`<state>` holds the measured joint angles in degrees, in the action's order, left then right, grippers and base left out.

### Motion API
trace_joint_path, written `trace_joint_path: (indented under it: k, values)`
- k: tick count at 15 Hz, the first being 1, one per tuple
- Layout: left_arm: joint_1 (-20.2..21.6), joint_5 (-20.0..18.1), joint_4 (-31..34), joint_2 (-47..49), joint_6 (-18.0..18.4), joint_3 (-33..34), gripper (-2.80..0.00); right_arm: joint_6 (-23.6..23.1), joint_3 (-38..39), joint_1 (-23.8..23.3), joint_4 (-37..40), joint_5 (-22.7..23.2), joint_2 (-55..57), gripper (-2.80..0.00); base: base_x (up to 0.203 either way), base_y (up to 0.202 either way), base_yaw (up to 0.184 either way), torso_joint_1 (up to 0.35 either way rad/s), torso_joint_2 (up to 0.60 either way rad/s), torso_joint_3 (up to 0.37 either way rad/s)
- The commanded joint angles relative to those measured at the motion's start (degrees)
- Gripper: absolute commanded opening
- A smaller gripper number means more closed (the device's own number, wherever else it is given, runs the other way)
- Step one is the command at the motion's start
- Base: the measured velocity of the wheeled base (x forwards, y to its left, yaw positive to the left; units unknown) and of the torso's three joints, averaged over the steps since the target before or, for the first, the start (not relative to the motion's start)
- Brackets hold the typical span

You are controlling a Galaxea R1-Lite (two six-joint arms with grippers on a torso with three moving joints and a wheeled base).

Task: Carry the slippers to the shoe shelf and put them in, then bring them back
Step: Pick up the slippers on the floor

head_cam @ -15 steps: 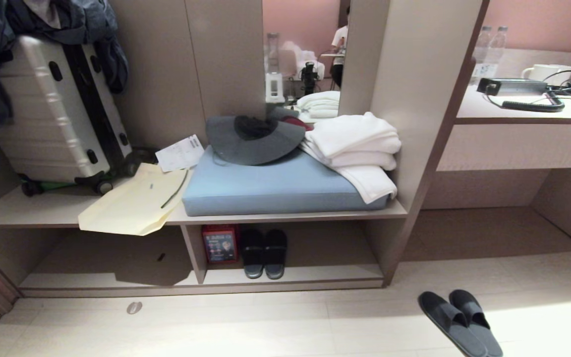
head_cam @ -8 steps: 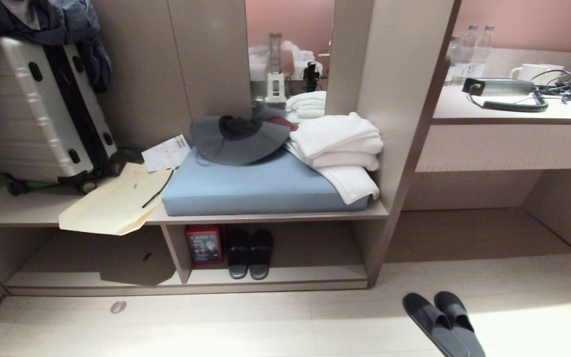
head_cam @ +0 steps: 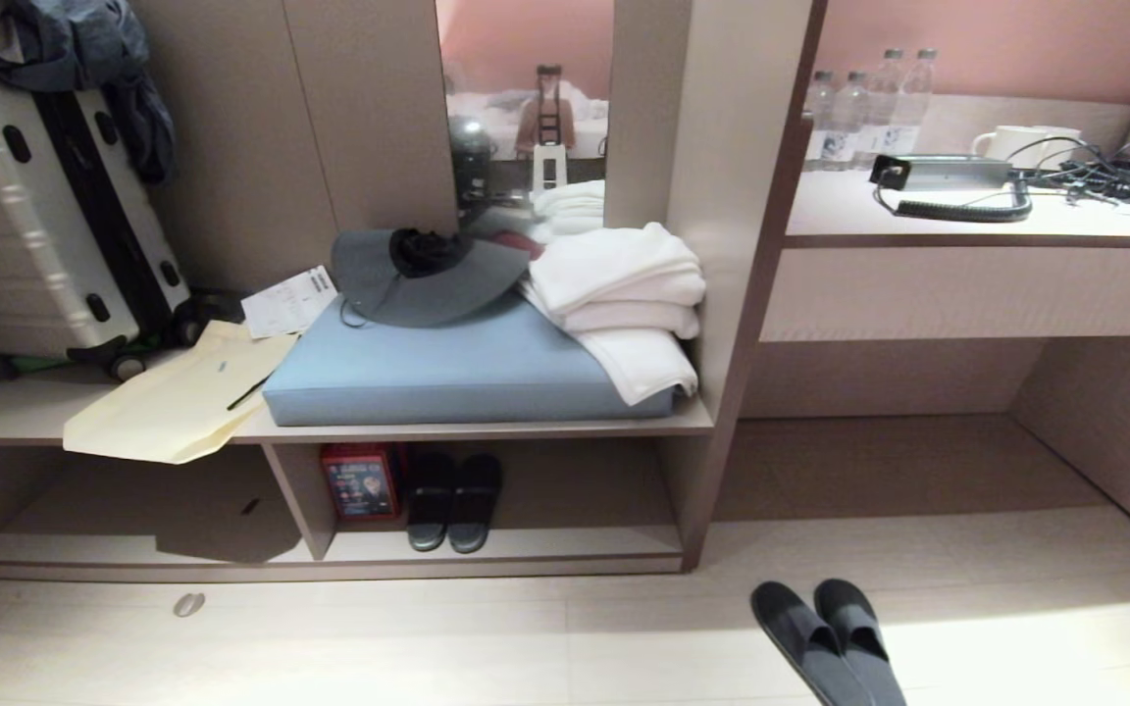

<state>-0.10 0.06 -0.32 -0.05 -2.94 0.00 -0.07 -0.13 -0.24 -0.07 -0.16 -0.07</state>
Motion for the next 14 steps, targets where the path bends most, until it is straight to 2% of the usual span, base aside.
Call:
trace_joint_path:
  k: [1, 14]
  values:
    - [0.0, 0.0, 0.0, 0.0, 0.0, 0.0, -2.8, 0.0, 0.0, 0.0, 0.0, 0.0, 0.0, -2.8, 0.0, -0.196, 0.002, 0.002, 0.0, 0.005]
    - [0.0, 0.0, 0.0, 0.0, 0.0, 0.0, -2.8, 0.1, 0.0, 0.0, 0.0, 0.0, 0.0, -2.8, 0.0, -0.196, 0.002, 0.003, 0.0, 0.003]
